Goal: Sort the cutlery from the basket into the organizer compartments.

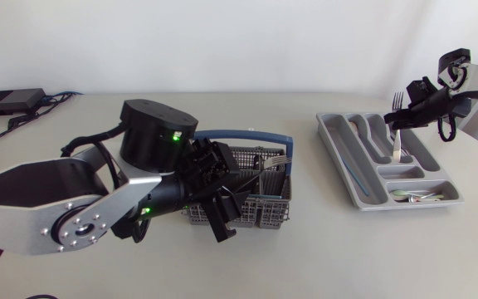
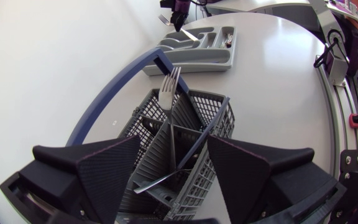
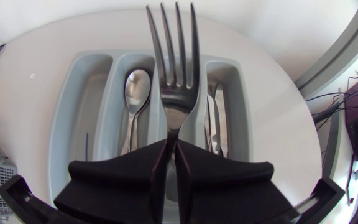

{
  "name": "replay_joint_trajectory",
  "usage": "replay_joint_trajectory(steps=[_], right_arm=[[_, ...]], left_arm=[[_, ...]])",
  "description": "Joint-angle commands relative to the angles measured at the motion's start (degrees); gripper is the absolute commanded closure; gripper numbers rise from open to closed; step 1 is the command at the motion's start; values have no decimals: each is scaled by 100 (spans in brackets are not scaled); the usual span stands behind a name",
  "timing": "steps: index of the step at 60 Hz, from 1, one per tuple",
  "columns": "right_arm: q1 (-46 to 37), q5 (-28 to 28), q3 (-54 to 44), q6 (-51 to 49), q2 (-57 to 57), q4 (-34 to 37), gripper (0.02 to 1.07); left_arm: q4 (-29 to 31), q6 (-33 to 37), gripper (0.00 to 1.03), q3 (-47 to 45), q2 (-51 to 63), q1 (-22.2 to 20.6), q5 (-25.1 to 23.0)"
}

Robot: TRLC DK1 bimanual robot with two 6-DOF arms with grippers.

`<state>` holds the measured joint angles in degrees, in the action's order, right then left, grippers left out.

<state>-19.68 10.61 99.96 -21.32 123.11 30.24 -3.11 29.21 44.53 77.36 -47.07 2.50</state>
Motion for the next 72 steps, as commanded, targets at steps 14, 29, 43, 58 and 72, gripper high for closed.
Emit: replay_joint_trajectory(steps=[14, 29, 43, 58, 72], right_arm=[[-44, -68, 23, -91, 328, -185, 101], [-18, -217, -126, -30, 486, -563, 90], [35, -358, -109, -21, 750, -686, 87], [87, -358, -566, -12, 293, -967, 75], [316, -147, -1691, -83, -894, -1319, 55]], left_arm=[[-40, 85, 29, 55, -28, -83, 57], [-14, 85, 29, -6, -143, -83, 110], [4, 85, 29, -15, -186, -118, 154], [21, 76, 29, 11, -213, -136, 163], [-172, 164, 26, 135, 121, -320, 356]])
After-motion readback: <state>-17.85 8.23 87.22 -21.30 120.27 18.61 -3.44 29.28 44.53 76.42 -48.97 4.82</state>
